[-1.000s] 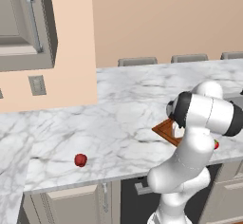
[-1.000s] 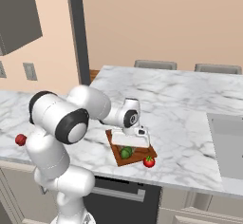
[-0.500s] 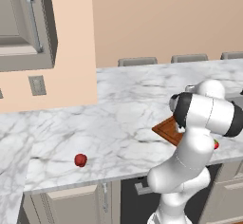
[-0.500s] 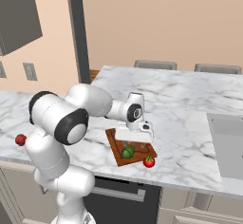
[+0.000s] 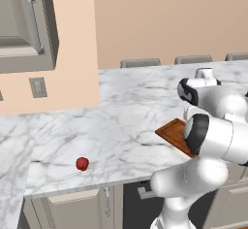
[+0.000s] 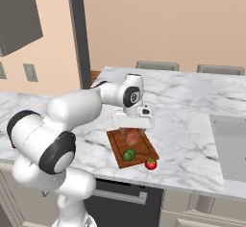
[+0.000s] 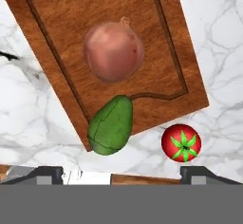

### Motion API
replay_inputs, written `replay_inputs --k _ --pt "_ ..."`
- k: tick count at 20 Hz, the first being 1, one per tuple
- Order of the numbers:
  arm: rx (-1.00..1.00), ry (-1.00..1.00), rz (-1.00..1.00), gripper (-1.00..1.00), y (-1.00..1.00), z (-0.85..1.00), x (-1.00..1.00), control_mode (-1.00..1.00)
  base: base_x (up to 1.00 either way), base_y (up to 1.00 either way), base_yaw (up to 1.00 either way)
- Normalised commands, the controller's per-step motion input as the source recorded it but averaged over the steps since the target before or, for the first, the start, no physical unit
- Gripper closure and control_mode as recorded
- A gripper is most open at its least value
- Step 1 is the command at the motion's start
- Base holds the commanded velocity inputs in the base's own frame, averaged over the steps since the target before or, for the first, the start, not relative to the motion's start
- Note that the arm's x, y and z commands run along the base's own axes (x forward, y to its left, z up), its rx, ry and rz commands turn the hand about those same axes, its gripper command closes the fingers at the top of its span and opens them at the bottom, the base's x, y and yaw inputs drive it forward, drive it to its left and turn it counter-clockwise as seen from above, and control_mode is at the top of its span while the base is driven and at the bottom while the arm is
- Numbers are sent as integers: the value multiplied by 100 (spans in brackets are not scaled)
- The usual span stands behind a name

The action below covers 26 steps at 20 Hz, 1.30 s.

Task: Place the avocado, onion, tomato, and bell pepper on the cutting board.

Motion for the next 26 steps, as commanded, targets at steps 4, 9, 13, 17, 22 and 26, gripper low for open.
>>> replay_inputs --k 4,9,13,17,22,26 --pt "-3 -11 3 -100 62 56 -94 -100 0 0 0" --pt "-6 -5 1 -100 94 24 -93 -100 0 0 0" --pt "0 0 2 -100 100 7 -73 -100 0 0 0" --pt "0 0 1 -100 100 19 -43 -100 0 0 0" --pt "1 1 2 -100 100 45 -2 -100 0 0 0" --pt "1 1 0 -100 100 27 0 -100 0 0 0"
